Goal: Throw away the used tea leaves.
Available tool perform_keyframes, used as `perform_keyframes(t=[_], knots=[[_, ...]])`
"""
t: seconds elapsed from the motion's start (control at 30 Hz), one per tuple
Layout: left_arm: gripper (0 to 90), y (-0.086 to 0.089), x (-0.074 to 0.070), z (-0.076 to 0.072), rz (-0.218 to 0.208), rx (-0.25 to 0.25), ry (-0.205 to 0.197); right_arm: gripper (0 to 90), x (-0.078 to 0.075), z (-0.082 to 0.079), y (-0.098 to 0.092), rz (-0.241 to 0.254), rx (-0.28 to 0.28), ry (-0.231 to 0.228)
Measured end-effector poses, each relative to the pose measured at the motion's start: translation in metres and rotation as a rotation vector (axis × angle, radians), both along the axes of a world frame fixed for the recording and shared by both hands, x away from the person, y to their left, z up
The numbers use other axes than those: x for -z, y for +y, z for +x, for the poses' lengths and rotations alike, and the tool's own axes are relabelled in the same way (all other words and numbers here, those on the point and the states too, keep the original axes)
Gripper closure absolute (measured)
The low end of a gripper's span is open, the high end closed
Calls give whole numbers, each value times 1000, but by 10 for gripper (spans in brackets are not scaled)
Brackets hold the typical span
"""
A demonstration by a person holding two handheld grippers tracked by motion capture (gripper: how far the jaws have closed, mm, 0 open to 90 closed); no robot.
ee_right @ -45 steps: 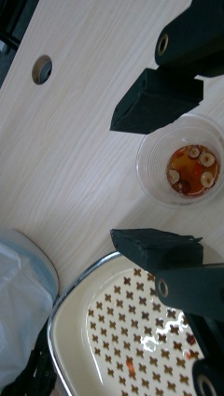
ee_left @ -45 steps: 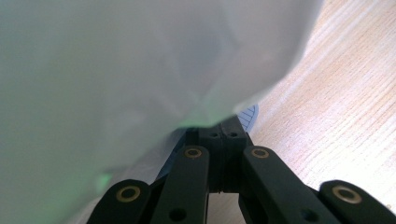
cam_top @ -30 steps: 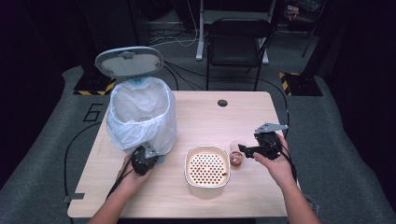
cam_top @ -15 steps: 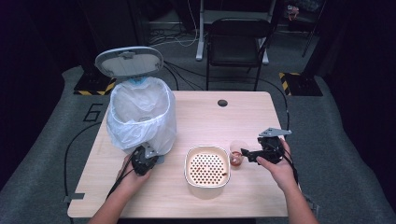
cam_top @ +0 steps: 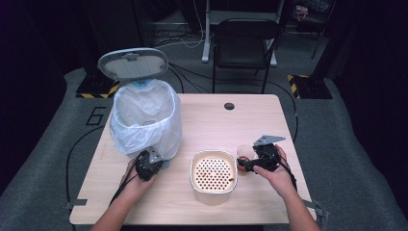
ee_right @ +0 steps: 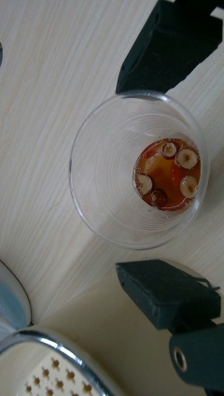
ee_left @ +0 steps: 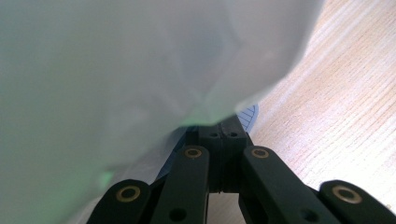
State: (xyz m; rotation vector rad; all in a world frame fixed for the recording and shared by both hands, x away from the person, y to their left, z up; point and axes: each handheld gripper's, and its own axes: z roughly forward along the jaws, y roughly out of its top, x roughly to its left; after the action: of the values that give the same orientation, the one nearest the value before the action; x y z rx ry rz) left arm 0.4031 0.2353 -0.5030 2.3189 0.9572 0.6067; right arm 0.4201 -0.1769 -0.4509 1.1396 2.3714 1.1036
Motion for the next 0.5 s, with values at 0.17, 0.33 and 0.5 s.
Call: perform_keyframes(t=[0.17, 0.33, 0.5], knots=[[900, 0, 0, 0, -2, 0, 0, 138, 10, 3, 4, -10, -7, -6], [900, 0, 0, 0, -6, 1, 1, 143, 18, 4, 7, -19, 1, -9], [900, 0, 0, 0, -6, 1, 2, 150, 23, 7, 9, -26, 13, -7]])
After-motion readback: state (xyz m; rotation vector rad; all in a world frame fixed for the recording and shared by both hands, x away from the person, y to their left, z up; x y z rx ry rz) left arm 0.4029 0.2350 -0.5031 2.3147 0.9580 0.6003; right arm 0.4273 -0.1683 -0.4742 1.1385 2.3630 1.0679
